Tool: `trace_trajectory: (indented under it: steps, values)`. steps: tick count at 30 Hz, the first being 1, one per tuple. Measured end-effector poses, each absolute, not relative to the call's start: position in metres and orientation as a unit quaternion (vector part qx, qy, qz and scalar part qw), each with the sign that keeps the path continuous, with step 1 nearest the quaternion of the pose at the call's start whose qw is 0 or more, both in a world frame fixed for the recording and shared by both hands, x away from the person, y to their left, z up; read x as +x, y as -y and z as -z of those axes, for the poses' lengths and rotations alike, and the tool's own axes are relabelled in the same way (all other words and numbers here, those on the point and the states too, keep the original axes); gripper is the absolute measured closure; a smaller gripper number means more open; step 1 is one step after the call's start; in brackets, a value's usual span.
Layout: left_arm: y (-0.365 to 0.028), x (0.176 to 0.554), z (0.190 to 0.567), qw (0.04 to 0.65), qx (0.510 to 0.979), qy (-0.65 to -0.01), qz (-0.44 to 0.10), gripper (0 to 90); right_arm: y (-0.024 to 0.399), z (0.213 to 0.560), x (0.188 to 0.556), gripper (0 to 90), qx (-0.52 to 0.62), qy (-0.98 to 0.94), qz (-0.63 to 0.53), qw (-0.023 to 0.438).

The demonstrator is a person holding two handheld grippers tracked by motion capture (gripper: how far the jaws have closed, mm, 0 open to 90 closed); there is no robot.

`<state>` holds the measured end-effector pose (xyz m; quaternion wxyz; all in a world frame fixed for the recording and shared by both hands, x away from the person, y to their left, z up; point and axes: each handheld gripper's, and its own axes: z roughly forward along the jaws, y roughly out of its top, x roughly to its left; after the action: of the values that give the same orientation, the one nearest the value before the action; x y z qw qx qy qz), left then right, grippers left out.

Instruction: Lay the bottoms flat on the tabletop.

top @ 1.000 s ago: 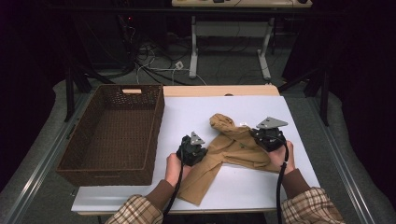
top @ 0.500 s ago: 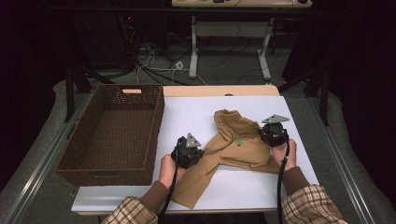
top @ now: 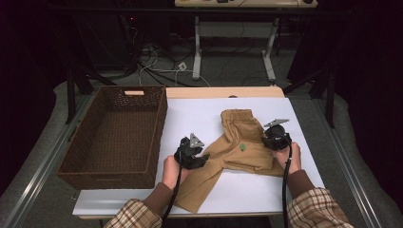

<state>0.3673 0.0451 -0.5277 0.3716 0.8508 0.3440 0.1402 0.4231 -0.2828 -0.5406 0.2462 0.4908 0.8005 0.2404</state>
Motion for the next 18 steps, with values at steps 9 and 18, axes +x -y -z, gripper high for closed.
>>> trace_trajectory:
  steps: [9, 18]
  values:
    - [-0.040, 0.386, 0.538, 0.365, 0.840, -0.376, -0.140, 48.8, 0.282, 0.537, 0.418, 62.7, 0.492, -0.804, -0.245, 0.229]
    - [-0.030, 0.389, 0.556, 0.349, 0.856, -0.365, -0.113, 58.2, 0.283, 0.542, 0.415, 47.8, 0.501, -0.812, -0.235, 0.186]
